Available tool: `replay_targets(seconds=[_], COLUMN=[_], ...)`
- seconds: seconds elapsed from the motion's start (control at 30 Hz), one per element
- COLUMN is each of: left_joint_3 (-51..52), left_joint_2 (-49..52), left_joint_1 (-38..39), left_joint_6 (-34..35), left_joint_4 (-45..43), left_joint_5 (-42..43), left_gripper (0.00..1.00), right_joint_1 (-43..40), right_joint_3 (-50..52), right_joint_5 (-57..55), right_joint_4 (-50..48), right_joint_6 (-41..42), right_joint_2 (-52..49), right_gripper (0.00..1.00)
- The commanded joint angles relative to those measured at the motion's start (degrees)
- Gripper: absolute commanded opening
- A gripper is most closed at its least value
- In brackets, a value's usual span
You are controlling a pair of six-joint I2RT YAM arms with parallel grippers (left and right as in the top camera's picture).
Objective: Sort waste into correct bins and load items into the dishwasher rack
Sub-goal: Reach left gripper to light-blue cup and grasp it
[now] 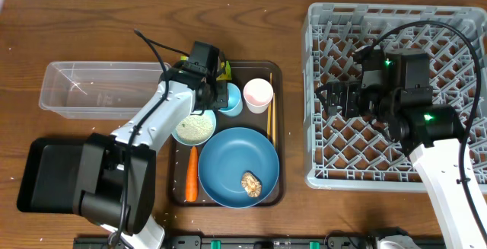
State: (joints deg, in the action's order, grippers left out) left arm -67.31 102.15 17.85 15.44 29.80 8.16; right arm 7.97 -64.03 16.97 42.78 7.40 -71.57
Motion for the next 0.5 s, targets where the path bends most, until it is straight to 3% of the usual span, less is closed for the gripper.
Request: replay_targets(seconds=[0.0, 0.33, 0.4, 0.47], left_joint_3=[-2.4, -5.2, -5.2, -5.2], left_joint_2=[-2.6, -18.4, -21.2, -23.4], left_joint_1=[-0.2, -0.2, -0.2, -0.2], left_joint_6=[0.1, -3.9, -4.9, -6.1], left_joint_4=[1.3, 8.8, 9.2, 9.2], left_joint_5=[-1.6, 0.5, 3.6, 7.2], left_gripper=[0.06, 0.06, 0.06, 0.06], right_joint_1=[-0.8, -1.0, -1.0, -1.0], right_joint_3=[-0.7, -0.7, -0.7, -0.7], right_joint_5=[0.4, -2.3, 1.1, 9.5], right_joint_4=[0.1, -0.6, -1.3, -2.7], right_joint_6=[0.5, 3.7, 3.3, -0.7], right_joint_2=[-0.1, -0.1, -0.1, -0.1], right_gripper=[0.99, 0.99, 0.98, 0.89])
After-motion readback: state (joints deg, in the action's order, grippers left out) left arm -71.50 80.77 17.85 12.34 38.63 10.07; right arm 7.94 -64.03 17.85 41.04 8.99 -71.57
